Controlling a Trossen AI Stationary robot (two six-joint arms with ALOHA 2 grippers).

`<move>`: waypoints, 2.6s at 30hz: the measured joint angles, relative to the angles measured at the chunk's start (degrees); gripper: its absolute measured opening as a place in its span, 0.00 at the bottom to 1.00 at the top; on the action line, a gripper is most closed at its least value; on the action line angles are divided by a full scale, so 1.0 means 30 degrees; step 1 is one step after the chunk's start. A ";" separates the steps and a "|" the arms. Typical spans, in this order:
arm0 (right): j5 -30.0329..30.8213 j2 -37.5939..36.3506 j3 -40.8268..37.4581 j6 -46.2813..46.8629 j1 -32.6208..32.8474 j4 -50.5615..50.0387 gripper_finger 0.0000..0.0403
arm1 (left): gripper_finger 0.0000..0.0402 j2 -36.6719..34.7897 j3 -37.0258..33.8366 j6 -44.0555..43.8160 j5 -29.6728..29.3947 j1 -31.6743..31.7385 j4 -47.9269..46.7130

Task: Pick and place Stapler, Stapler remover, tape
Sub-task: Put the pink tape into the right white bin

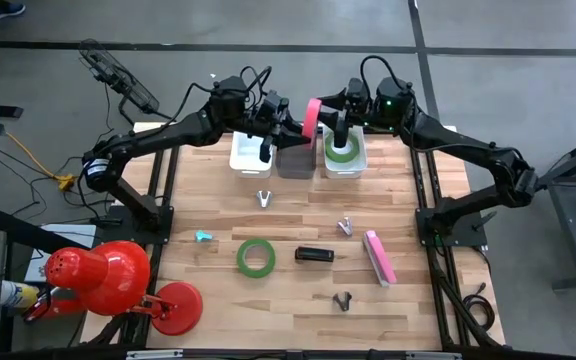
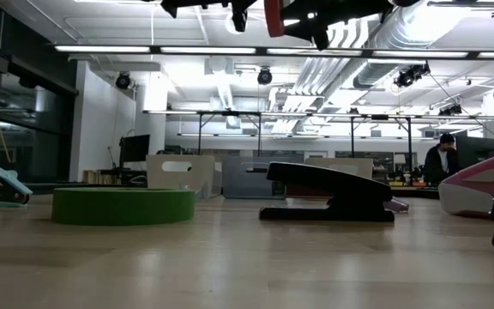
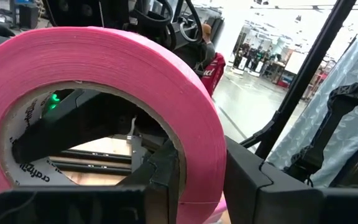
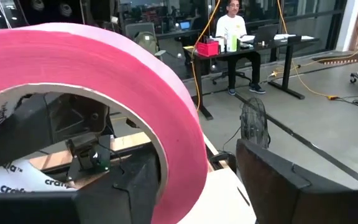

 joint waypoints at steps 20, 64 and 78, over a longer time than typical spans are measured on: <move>-0.0916 0.0000 0.0000 -0.0171 0.0000 0.0621 0.19 | 0.20 -0.0007 0.0000 -0.0545 0.0233 0.0007 0.0015; 0.2727 -0.0648 -0.0015 0.0130 -0.3362 -0.6994 0.19 | 0.43 -0.4329 0.0009 0.2941 -0.4088 0.3266 -0.9730; 0.5354 0.2686 0.3764 -0.0031 -0.5412 -1.4285 0.19 | 0.43 -0.5275 0.0005 0.3408 -0.5402 0.3264 -1.0676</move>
